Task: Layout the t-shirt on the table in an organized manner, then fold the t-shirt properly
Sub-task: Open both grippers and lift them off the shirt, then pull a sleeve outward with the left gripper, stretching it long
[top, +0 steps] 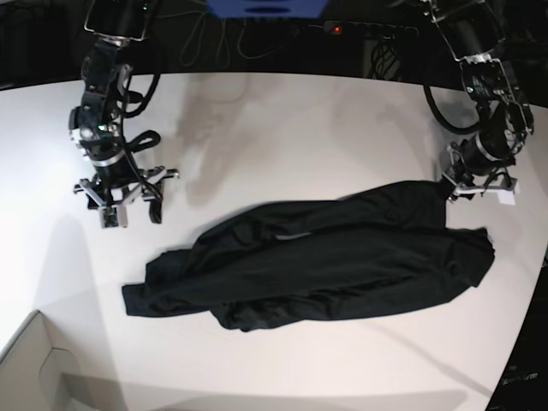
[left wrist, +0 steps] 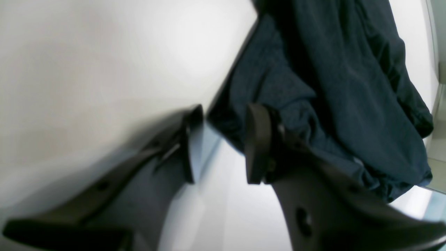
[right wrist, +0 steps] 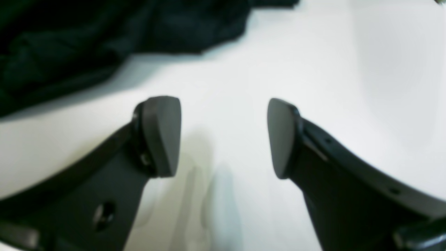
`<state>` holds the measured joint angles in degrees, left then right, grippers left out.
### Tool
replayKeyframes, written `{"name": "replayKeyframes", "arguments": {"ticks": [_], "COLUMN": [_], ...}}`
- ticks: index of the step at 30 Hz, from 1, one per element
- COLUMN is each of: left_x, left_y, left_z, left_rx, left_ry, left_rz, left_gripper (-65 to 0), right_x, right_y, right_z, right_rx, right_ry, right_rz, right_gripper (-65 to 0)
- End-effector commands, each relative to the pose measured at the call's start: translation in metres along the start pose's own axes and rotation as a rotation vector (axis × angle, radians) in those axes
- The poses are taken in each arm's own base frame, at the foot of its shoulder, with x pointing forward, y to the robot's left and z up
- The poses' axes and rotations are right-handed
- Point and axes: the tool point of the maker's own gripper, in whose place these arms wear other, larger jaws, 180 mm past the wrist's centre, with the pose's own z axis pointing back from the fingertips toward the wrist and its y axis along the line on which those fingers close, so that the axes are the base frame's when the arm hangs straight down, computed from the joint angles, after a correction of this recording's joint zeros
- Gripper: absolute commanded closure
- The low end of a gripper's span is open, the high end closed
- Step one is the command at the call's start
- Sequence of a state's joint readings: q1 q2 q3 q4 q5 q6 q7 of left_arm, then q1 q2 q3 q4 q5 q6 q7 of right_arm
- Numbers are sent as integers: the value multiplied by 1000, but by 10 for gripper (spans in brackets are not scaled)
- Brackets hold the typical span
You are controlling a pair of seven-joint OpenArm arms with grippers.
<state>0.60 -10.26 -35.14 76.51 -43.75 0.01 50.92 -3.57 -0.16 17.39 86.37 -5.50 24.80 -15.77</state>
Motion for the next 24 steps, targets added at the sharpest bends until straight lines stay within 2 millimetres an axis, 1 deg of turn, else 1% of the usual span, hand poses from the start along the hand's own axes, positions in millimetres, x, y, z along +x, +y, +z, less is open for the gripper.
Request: {"name": "replayKeyframes", "arguments": {"ticks": [1,2,3,4,5,7,9,10,11,13,14,16,17,18,20,22,24], "left_x": [18,18,21,19,14,0,-6,-11,-15,-18,-18,-12,-12,-7,8,24,36], "left_y": [-10,-10,-15,-21,-24,-23,-24,-19,-17,-14,-14,-11,-8,-11,-11,-10,-11], "left_z": [3,3,2,-1,-5,-14,-21,-23,-25,-25,-24,-16,-11,-4,17,41,60], "left_rx": [-23,-24,-33,-42,-43,-36,-34,-25,-19,-13,-13,-10,-6,-17,-42,-70,-91], "left_ry": [-44,-45,-49,-40,-21,28,55,72,85,96,97,98,104,95,53,5,-23], "left_rz": [-8,-8,-12,-23,-38,-47,-45,-37,-33,-27,-29,-48,-61,-77,-63,-40,-22], "left_gripper": [-202,-202,-202,-202,-200,-199,-196,-180,-138,0,0,-18,0,0,-1,-1,-1], "right_x": [10,8,6,0,-3,-8,-9,-11,-9,-5,-3,-3,-1,0,-3,-3,-4], "right_y": [-2,-2,-1,-1,0,2,-1,-1,1,1,1,2,6,12,19,31,42], "right_z": [2,3,4,6,8,10,14,17,19,23,26,31,31,32,34,34,33], "right_rx": [-3,-1,-1,0,1,5,-3,-4,-1,-4,-6,-7,1,12,26,45,62], "right_ry": [-39,-36,-33,-19,-13,-4,-1,0,-5,-18,-20,-23,-28,-30,-26,-31,-30], "right_rz": [-3,-2,-3,-3,-4,-3,1,4,9,20,24,30,29,28,26,12,-6], "right_gripper": [-395,-395,-395,-395,-395,-395,-395,-395,-395,-395,-395,-395,-395,-396,-398,-398,-397]}}
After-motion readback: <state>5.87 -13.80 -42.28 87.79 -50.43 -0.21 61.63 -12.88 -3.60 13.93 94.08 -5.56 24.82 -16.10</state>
